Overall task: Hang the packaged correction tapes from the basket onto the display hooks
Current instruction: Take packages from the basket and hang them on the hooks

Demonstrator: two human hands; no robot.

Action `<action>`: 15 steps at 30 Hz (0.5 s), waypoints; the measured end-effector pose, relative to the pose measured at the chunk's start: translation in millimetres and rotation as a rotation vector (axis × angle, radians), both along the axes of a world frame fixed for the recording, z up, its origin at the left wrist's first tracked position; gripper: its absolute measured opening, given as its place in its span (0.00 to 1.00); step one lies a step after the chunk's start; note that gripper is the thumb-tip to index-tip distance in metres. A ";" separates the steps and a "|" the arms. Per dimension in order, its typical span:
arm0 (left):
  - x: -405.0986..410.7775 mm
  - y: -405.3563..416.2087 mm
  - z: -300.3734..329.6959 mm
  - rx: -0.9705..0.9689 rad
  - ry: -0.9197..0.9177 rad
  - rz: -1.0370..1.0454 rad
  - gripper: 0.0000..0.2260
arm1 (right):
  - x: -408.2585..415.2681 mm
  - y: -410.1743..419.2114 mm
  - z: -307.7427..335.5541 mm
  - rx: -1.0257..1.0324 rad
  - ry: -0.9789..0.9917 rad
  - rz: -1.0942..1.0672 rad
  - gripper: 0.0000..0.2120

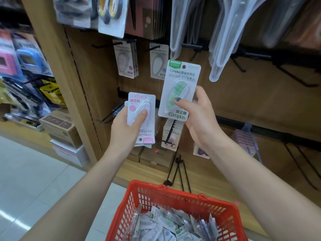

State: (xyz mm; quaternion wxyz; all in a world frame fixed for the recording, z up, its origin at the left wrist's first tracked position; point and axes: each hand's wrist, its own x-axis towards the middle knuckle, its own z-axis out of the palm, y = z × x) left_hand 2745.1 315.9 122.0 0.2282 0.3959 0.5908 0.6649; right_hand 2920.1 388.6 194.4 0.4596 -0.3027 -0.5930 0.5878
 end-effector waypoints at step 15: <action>1.6 0.2 3.8 0.012 -0.013 -0.027 0.08 | -0.4 2.6 8.1 0.080 -0.014 -0.111 0.12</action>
